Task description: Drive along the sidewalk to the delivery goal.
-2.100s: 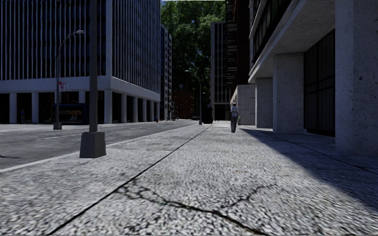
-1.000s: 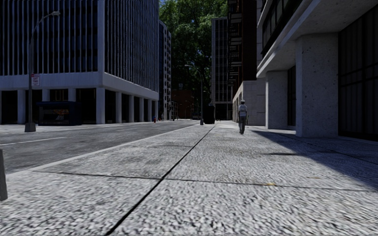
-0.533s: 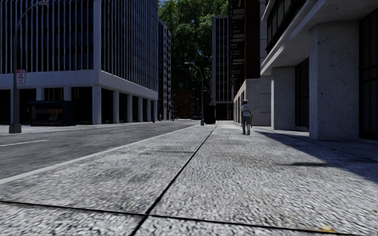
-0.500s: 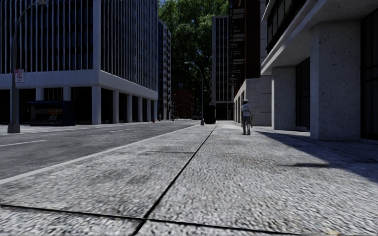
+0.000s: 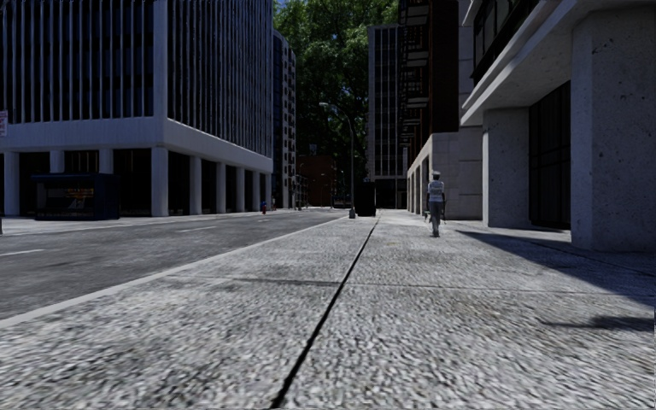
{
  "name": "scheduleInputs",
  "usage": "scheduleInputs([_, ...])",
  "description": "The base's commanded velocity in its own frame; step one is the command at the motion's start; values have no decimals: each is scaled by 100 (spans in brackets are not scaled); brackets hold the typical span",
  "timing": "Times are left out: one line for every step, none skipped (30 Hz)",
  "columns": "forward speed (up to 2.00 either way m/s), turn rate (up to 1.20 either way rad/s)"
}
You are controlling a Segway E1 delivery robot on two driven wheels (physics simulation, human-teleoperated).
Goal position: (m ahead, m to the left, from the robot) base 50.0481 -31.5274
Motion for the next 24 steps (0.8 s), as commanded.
scheduleInputs([196,-2])
scheduleInputs([196,-2])
scheduleInputs([196,-21])
scheduleInputs([196,-38])
scheduleInputs([196,-43])
scheduleInputs([196,-44])
scheduleInputs([196,-44])
scheduleInputs([196,-45])
scheduleInputs([196,-45])
scheduleInputs([196,-45])
scheduleInputs([196,-45])
scheduleInputs([196,-45])
scheduleInputs([196,-45])
scheduleInputs([196,-45])
scheduleInputs([196,-45])
scheduleInputs([196,-45])
scheduleInputs([196,-2])
scheduleInputs([196,0])
scheduleInputs([196,0])
scheduleInputs([196,0])
scheduleInputs([196,0])
scheduleInputs([196,0])
scheduleInputs([196,0])
scheduleInputs([196,0])
